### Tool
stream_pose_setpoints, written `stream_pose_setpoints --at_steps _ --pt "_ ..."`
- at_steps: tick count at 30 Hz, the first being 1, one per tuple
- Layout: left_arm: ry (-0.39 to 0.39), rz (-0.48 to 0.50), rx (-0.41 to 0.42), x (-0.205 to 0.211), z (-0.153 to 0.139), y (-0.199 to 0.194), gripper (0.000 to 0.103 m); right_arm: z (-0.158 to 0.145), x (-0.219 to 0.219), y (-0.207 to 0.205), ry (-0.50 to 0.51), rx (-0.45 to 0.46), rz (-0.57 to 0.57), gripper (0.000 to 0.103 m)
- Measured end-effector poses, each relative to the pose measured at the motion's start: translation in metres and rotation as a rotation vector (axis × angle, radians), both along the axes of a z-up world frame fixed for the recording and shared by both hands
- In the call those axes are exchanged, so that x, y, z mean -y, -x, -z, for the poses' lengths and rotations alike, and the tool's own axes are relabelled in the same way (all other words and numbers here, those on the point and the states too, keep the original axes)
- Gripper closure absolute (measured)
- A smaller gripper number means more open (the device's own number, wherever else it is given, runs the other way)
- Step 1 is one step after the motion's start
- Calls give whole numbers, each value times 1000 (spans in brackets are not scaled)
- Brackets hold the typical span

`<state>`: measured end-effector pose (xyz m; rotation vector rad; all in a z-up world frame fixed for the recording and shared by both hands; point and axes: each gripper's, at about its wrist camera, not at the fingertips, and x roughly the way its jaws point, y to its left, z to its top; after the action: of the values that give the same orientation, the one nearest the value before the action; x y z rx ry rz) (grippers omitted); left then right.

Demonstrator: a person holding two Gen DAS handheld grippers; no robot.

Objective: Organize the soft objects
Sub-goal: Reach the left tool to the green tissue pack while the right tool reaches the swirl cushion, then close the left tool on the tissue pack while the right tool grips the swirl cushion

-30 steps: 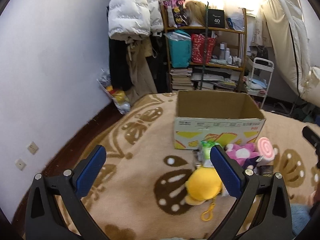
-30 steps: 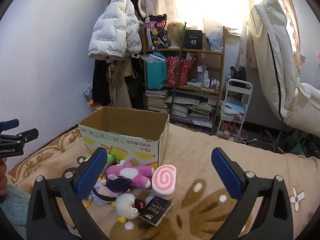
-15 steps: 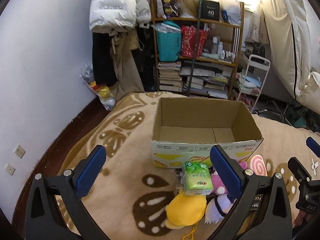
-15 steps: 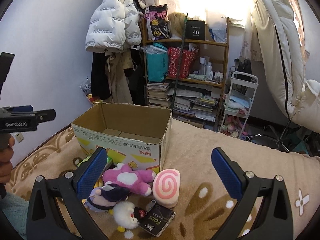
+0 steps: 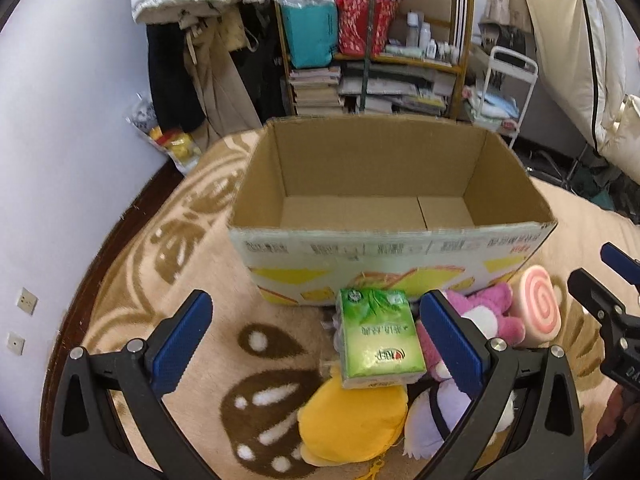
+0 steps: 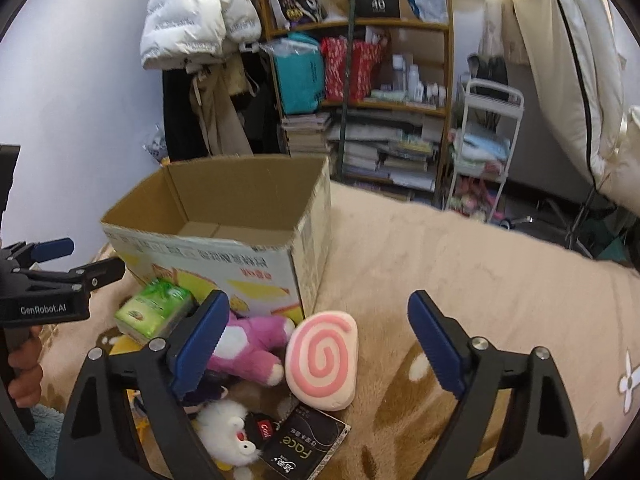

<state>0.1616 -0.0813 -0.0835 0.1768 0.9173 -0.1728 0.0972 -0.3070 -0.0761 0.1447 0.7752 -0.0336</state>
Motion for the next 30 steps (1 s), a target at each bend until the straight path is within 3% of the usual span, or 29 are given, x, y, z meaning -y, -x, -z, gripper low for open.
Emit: stream_pose_setpoints --at_steps 4,14,17,18,25,30 --pt "-11 11 -33 4 15 -2 1 16 3 -8 18 -50 18 16" --pt "-88 86 -59 22 36 7 1 46 10 -15 -45 -157 17 18" --pt "-111 97 -54 26 39 10 3 51 16 -14 -106 -172 21 38" --pt "-120 98 -49 27 39 11 5 53 18 -15 -125 -179 22 38" --pt "-105 115 -53 31 41 15 25 59 19 -16 -156 -198 14 59" --pt "-43 133 -98 28 45 17 50 57 7 -15 -93 -206 -11 68"
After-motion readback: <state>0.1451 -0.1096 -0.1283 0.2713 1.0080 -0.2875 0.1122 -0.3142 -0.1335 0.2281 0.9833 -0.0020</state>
